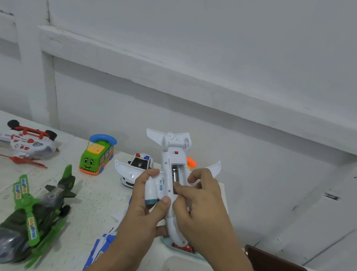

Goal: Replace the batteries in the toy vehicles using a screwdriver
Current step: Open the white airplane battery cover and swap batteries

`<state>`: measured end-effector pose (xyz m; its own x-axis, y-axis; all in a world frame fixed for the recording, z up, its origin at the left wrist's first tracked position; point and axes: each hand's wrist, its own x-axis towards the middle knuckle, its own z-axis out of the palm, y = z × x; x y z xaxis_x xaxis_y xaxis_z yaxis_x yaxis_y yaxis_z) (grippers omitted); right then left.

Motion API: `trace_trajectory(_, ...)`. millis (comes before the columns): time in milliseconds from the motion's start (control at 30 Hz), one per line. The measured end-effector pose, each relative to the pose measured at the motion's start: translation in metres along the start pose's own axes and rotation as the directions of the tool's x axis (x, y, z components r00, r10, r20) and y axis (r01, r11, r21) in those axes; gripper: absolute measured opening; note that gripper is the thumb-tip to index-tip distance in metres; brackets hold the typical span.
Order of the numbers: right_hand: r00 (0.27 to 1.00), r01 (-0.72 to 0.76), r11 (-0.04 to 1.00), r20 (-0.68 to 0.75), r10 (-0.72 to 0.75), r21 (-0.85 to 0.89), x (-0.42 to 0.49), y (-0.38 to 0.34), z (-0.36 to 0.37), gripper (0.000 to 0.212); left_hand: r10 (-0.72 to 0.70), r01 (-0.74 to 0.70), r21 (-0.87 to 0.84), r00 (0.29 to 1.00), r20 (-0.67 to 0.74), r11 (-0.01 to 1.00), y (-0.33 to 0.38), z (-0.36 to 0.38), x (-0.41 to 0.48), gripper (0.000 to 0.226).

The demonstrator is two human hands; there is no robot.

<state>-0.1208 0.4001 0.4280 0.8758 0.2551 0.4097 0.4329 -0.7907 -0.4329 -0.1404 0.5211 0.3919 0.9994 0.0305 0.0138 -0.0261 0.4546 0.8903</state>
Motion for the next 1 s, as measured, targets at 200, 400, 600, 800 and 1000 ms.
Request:
trace_trajectory(200, 0.996, -0.015, 1.000, 0.085, 0.014, 0.011, 0.002, 0.000, -0.007, 0.038, 0.022, -0.023, 0.026, 1.000, 0.014, 0.999, 0.000, 0.004, 0.005, 0.049)
trace_trajectory(400, 0.970, -0.235, 0.811, 0.185, 0.159, 0.535, 0.023, 0.019, -0.034, 0.028, 0.025, -0.025, 0.008, 0.999, -0.043, 1.000, 0.001, 0.006, 0.015, 0.046)
trace_trajectory(600, 0.907, -0.366, 0.335, 0.252, 0.339, 0.868, 0.038, 0.071, -0.043, 0.029, 0.052, -0.048, 0.032, 0.990, -0.131, 0.998, 0.001, 0.004, 0.020, 0.047)
trace_trajectory(800, 0.784, -0.452, 0.888, 0.513, 0.350, 0.085, 0.014, 0.124, 0.016, 0.022, 0.039, -0.033, 0.041, 0.985, -0.167, 0.999, -0.012, 0.008, 0.015, 0.049)
trace_trajectory(1000, 0.715, -0.325, 0.933, 0.604, 0.351, -0.157, -0.009, 0.126, 0.047, 0.025, 0.045, -0.036, 0.046, 0.977, -0.211, 0.998, -0.023, 0.016, 0.009, 0.049)
